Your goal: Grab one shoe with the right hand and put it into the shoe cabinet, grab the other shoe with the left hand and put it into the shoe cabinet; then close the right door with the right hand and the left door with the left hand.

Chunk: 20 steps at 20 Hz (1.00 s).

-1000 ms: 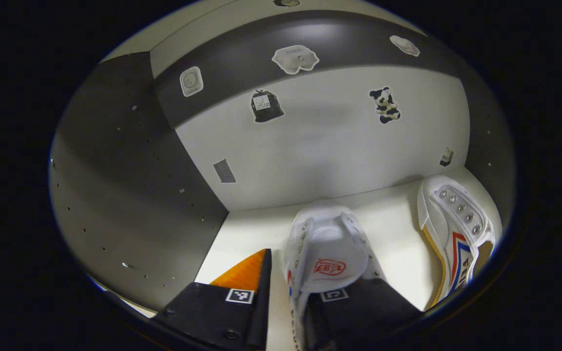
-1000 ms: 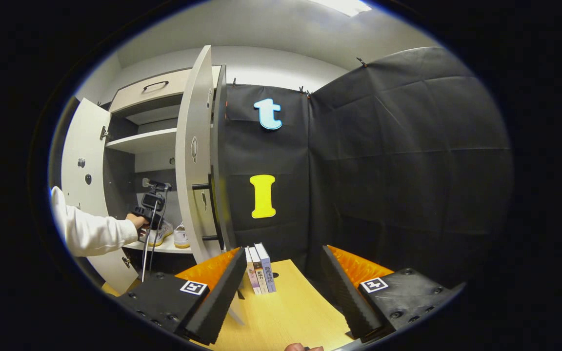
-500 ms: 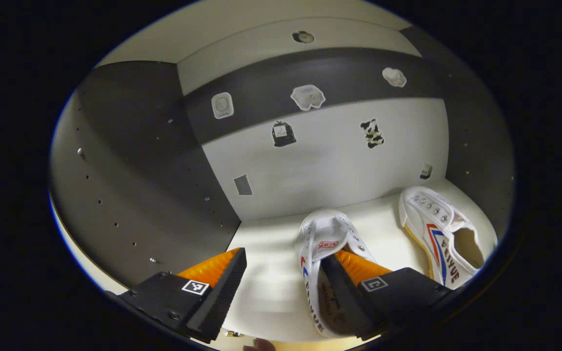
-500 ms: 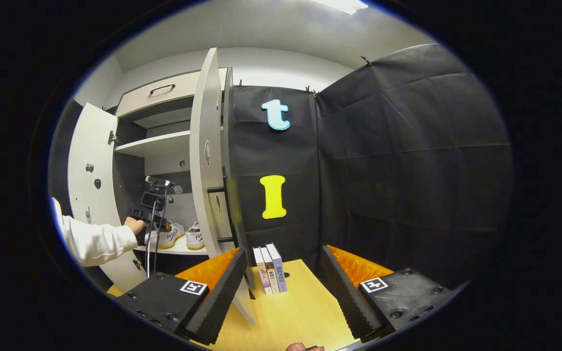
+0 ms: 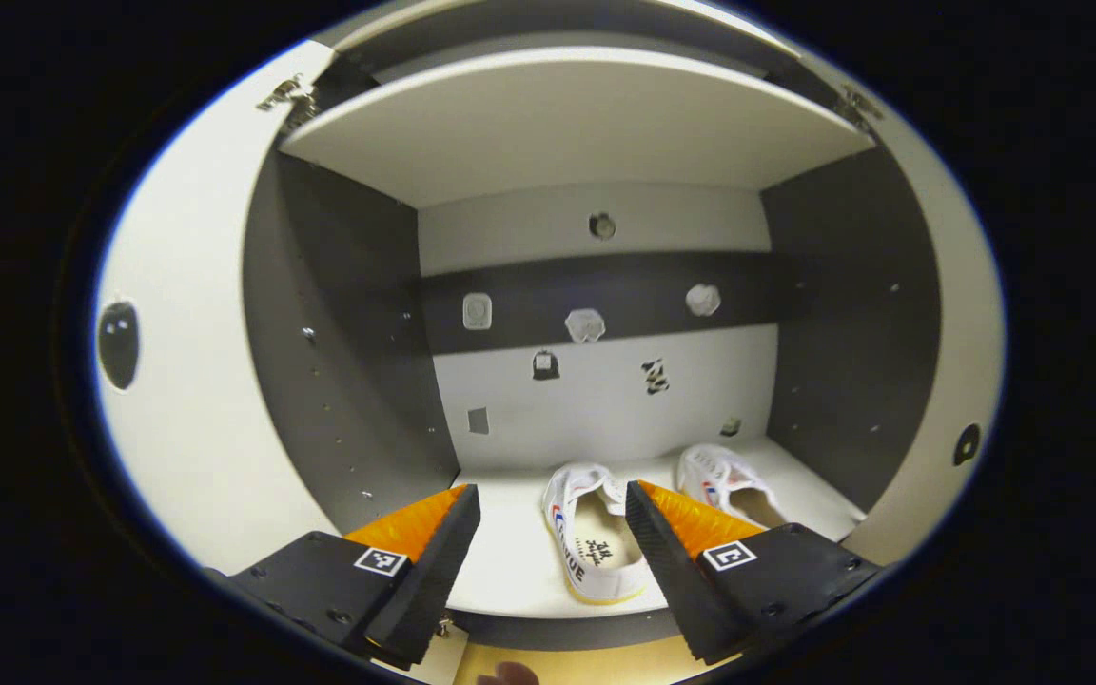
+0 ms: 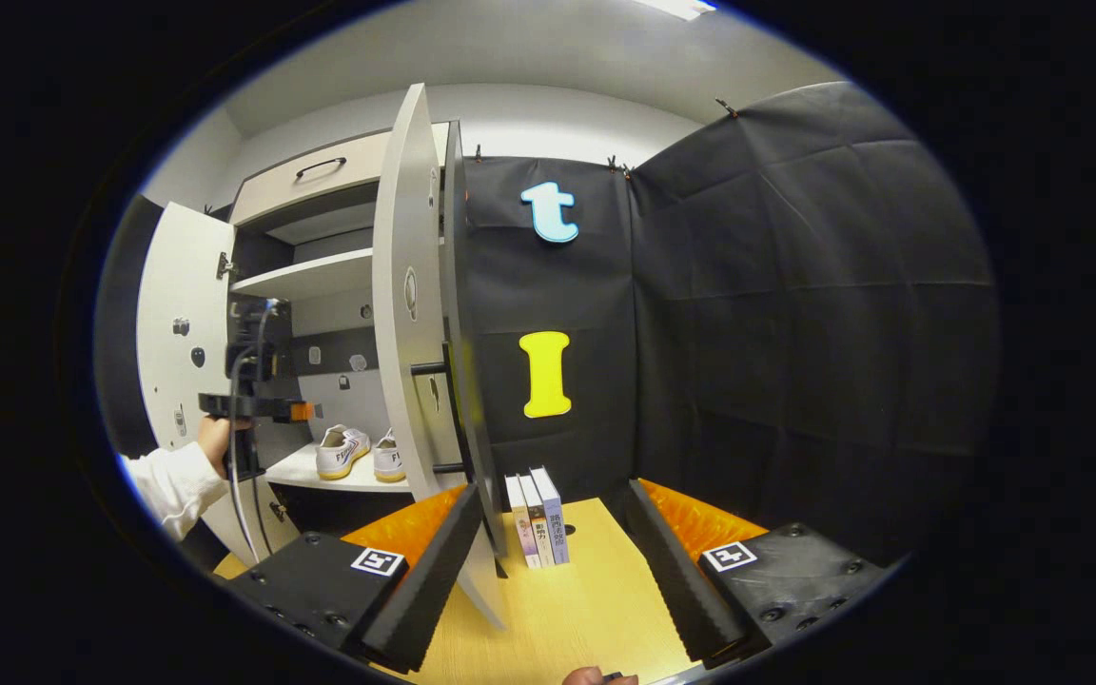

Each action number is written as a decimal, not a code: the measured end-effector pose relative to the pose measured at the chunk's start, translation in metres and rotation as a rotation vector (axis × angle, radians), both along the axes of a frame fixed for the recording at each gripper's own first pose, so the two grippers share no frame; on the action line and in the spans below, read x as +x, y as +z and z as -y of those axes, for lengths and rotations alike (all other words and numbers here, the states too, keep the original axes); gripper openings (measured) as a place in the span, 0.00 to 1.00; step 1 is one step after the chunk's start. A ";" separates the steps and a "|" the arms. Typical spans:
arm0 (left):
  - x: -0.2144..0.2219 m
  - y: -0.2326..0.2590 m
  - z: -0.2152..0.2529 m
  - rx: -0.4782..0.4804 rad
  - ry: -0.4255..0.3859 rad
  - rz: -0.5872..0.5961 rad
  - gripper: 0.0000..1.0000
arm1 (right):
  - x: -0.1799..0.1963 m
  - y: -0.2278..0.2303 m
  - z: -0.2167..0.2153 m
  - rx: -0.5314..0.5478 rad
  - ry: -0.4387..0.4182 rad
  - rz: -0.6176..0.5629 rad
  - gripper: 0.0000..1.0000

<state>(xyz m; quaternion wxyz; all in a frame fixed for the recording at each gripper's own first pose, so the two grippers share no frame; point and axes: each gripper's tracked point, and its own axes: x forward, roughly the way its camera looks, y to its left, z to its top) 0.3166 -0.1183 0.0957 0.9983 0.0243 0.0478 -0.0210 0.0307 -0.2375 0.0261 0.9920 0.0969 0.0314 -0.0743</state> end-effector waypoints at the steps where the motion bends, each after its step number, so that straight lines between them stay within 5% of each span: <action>1: -0.022 0.010 0.004 0.000 -0.016 0.035 0.96 | 0.001 0.000 0.000 0.004 0.009 -0.003 0.98; 9: -0.191 0.034 0.023 -0.049 -0.132 0.155 0.96 | 0.069 0.012 0.004 0.019 0.078 0.003 0.96; 20: -0.287 -0.015 -0.051 -0.086 -0.028 0.056 0.97 | 0.108 0.013 -0.005 0.000 0.088 0.017 0.97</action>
